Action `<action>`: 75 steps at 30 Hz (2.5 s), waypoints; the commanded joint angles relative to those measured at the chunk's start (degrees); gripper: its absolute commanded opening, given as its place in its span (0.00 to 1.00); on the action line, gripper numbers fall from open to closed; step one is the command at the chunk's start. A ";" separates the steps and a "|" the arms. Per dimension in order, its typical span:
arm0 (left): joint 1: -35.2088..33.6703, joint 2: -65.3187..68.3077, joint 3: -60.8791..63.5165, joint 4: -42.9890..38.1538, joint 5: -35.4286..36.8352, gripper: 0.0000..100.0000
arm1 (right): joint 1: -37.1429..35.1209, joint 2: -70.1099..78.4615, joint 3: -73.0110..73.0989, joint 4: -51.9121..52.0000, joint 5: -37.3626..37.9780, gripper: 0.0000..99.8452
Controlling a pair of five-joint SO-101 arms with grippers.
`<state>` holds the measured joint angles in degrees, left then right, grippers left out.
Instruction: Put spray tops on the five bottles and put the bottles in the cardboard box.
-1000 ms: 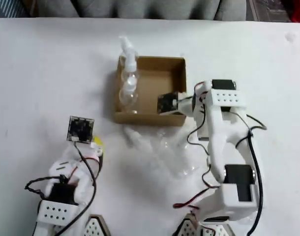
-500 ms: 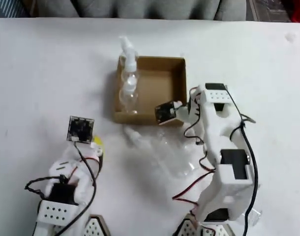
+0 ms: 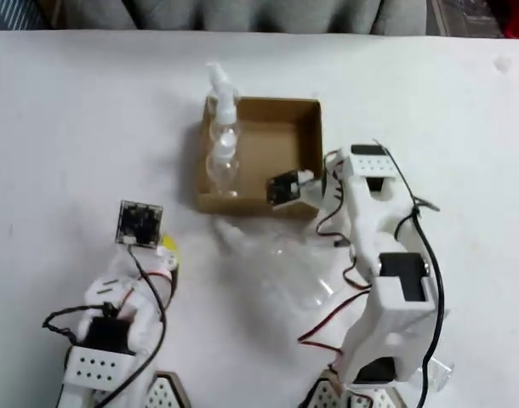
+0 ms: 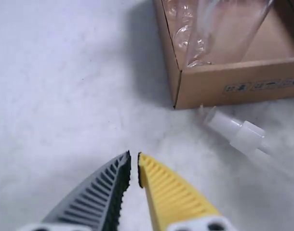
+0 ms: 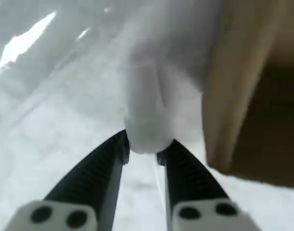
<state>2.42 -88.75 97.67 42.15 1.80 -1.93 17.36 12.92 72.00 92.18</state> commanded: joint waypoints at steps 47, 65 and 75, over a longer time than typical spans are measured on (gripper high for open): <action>-0.57 -1.19 -0.26 -0.70 0.09 0.02 | -42.51 -32.31 11.16 -2.95 -103.74 0.02; -0.57 -1.27 -0.26 -0.79 0.09 0.02 | -36.35 -32.92 3.43 12.62 -90.64 0.21; -0.57 -1.27 -0.26 -0.79 0.09 0.02 | -14.81 -36.88 3.16 26.86 -73.49 0.21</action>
<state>2.42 -88.75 97.67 42.15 1.80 -23.30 -14.11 13.10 96.97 10.59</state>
